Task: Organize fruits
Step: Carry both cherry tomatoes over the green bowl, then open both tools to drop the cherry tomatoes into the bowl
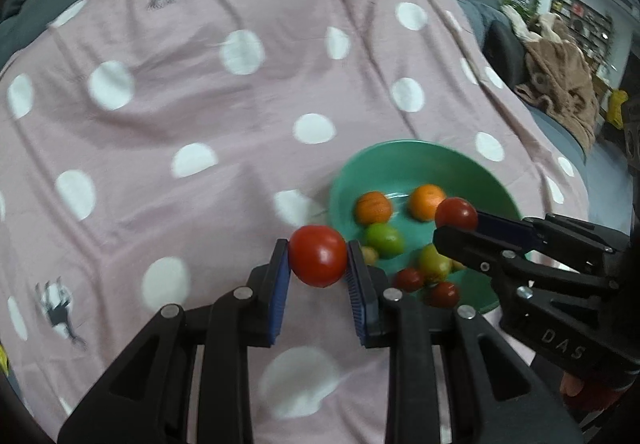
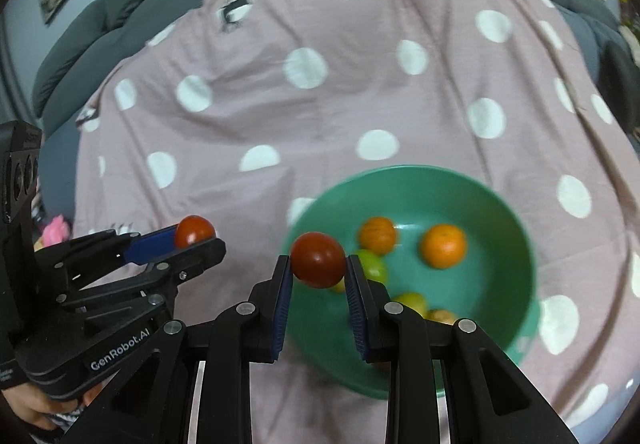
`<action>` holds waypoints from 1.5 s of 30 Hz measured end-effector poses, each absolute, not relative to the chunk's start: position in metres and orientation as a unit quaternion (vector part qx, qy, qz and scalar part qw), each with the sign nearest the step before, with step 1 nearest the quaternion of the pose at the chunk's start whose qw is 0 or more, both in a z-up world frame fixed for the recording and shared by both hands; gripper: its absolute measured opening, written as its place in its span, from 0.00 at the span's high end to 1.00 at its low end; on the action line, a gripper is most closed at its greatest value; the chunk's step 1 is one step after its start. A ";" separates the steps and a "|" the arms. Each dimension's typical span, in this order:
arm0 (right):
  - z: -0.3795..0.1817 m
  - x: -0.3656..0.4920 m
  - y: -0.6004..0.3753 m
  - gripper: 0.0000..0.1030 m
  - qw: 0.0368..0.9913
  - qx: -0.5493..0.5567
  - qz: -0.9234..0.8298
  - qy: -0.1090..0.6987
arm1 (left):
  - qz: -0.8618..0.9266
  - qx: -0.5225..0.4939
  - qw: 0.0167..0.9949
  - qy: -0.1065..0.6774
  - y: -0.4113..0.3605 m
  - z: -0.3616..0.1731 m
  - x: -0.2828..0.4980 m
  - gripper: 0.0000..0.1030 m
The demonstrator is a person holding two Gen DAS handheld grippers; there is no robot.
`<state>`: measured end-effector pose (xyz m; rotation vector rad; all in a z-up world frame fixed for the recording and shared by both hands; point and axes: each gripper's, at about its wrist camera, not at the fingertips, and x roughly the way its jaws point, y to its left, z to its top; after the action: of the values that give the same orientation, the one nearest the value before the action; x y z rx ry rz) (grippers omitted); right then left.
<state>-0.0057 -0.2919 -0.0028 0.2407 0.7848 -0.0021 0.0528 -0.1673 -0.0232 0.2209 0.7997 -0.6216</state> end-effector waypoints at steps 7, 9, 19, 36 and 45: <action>-0.016 -0.002 -0.330 0.72 0.904 0.117 -0.054 0.408 | -0.319 0.141 0.842 0.410 -0.222 -0.043 0.064 0.73; -0.026 0.002 -0.340 0.72 0.896 0.122 -0.066 0.422 | -0.319 0.149 0.837 0.420 -0.231 -0.049 0.067 0.72; -0.034 0.000 -0.356 0.72 0.886 0.127 -0.084 0.438 | -0.309 0.160 0.838 0.420 -0.240 -0.049 0.070 0.53; 0.009 -0.015 -0.350 0.56 0.897 0.091 -0.079 0.425 | -0.294 0.068 0.837 0.457 -0.208 -0.009 0.078 0.08; 0.031 -0.024 -0.340 0.56 0.904 0.073 -0.060 0.416 | -0.272 0.097 0.850 0.440 -0.206 0.012 0.073 0.02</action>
<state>-0.0236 -0.3403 0.0312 0.1516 0.8595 -0.1240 0.0733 -0.2059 0.0121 0.2037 0.9270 -0.5733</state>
